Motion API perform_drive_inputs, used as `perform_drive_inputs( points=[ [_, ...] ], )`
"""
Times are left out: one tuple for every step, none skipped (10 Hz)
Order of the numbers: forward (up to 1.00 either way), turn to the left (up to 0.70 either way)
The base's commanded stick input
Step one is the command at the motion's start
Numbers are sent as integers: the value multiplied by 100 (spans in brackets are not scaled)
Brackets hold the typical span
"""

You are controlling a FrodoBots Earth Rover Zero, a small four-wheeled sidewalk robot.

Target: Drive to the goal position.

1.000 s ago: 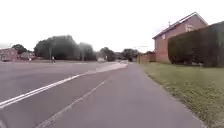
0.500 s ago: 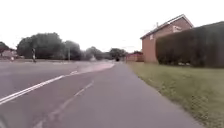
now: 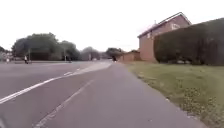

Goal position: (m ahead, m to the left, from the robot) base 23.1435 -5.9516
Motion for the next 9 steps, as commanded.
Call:
perform_drive_inputs(
  points=[
    [100, 0],
    [100, 0],
    [100, 0],
    [100, 0],
    [100, 0],
    [100, 0],
    [100, 0],
    [100, 0],
    [100, 0]
  ],
)
